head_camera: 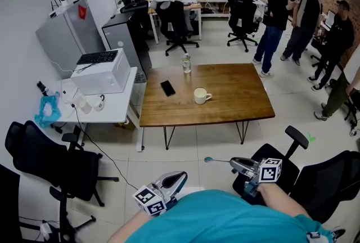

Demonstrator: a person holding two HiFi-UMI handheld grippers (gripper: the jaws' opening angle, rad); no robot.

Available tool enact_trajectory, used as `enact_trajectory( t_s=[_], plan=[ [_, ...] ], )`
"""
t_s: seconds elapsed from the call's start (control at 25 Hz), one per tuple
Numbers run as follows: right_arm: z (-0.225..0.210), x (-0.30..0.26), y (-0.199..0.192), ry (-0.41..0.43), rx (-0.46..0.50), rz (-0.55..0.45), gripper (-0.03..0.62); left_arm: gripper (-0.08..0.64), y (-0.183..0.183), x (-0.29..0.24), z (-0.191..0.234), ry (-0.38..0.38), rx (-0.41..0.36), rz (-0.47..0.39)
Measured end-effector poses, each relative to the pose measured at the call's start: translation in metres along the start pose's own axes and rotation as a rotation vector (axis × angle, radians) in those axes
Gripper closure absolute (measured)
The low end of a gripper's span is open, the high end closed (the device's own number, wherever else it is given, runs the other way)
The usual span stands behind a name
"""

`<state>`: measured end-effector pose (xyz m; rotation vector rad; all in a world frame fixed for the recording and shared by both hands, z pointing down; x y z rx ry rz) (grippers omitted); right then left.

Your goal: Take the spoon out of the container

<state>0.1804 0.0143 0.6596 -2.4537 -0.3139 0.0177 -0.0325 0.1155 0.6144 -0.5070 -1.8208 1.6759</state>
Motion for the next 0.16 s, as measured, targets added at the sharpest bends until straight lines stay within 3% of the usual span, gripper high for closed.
enact_trajectory(
  t_s=[0.16],
  plan=[
    [0.009, -0.015, 0.004, 0.007, 0.013, 0.001, 0.541, 0.561, 0.014, 0.004, 0.007, -0.022, -0.013, 0.000]
  ],
)
Point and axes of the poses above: the fingertips, and each gripper's own axes: x backward along the fingers, z to its left, y out of its top, the point moved 3 cm from there along x, backward along the fingers, and after that the axes turned 12 degrees about -x, right-handed, at the moved point
